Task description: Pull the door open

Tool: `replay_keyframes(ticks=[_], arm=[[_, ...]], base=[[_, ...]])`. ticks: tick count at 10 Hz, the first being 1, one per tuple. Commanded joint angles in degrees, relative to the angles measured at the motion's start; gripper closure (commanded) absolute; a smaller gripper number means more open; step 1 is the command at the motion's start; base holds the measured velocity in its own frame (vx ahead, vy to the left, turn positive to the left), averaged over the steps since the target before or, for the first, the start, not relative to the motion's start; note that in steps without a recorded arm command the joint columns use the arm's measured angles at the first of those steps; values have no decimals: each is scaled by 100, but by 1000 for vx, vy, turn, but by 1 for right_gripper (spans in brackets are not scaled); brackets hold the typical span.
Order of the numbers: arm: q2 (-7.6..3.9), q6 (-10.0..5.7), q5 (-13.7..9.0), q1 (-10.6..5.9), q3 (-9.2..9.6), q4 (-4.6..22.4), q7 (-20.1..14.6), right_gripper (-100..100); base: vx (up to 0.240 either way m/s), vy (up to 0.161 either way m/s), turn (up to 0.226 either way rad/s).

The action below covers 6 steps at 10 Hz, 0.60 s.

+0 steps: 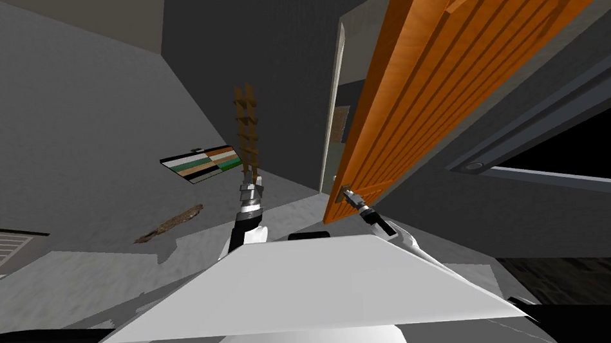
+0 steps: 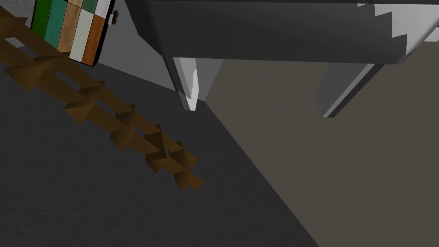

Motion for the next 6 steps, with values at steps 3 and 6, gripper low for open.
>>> replay_keyframes(ticks=[3,6], arm=[[-314,-393,78,170,174,-54,-284,100],[-396,-578,182,271,290,-57,-313,100]], base=[[-79,-60,7],[-38,-24,-49]])
